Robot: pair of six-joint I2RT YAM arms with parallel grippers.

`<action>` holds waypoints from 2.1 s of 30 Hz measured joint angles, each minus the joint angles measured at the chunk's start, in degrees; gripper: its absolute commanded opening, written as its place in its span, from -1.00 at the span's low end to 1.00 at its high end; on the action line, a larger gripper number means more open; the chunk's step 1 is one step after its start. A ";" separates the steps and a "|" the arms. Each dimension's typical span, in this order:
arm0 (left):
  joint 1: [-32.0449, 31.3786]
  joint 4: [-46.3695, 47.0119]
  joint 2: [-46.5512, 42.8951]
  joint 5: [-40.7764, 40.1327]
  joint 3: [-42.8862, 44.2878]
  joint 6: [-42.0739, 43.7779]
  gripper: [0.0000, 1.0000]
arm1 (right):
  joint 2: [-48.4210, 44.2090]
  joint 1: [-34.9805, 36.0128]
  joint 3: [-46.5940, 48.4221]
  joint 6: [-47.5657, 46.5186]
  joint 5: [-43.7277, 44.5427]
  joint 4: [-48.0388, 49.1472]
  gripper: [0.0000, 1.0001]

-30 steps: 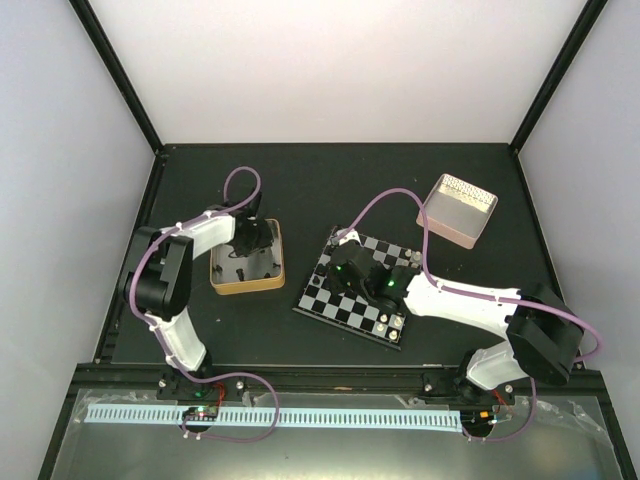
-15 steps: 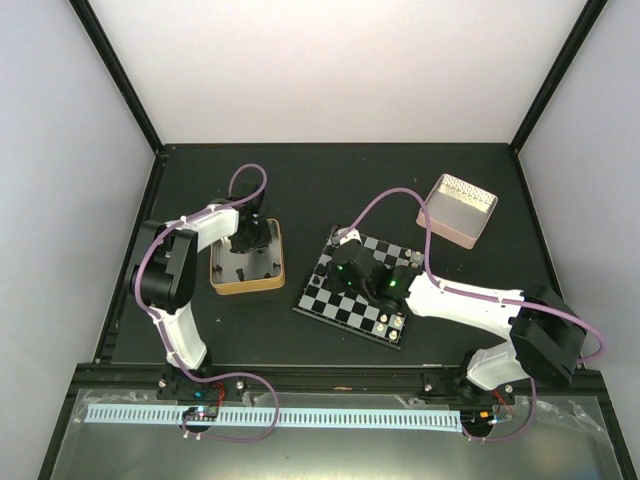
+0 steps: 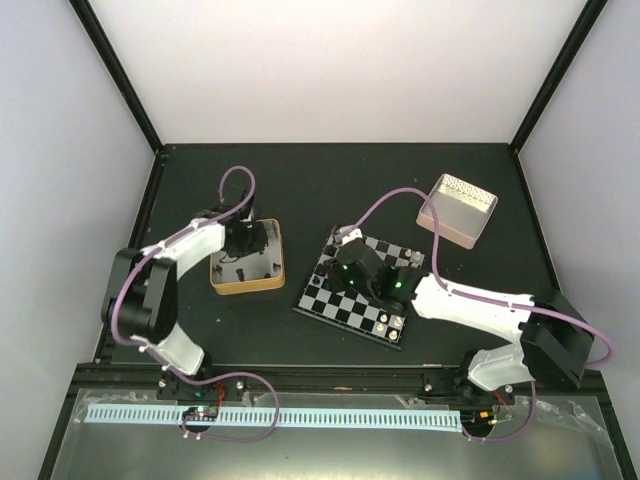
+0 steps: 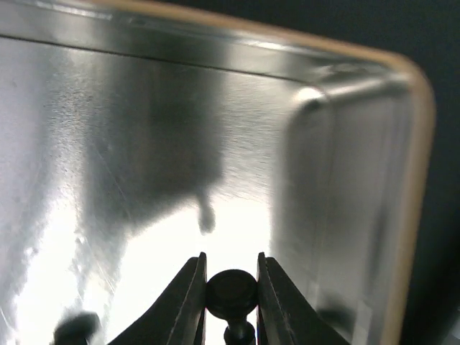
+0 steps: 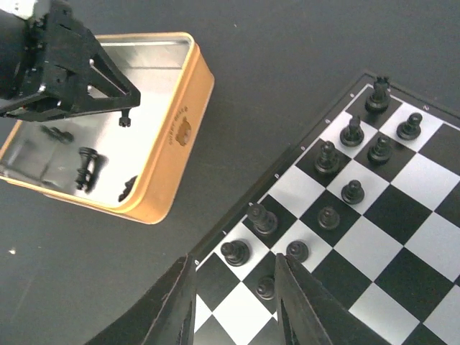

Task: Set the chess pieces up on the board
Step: Pick up the chess piece from the storage box, then place the chess piece on the chessboard.

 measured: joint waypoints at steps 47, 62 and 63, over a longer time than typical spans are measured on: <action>-8.74 34.29 -35.23 35.78 -19.96 -56.81 -0.74 | -1.42 1.53 1.36 -13.75 -6.38 20.52 -0.26; -8.57 34.27 -35.26 34.75 -19.96 -57.07 -0.66 | -0.04 1.88 3.04 -12.96 -3.15 19.63 -0.93; -8.57 34.27 -35.26 34.71 -19.96 -57.09 -0.57 | -0.04 1.88 3.04 -12.83 -2.99 19.56 -0.95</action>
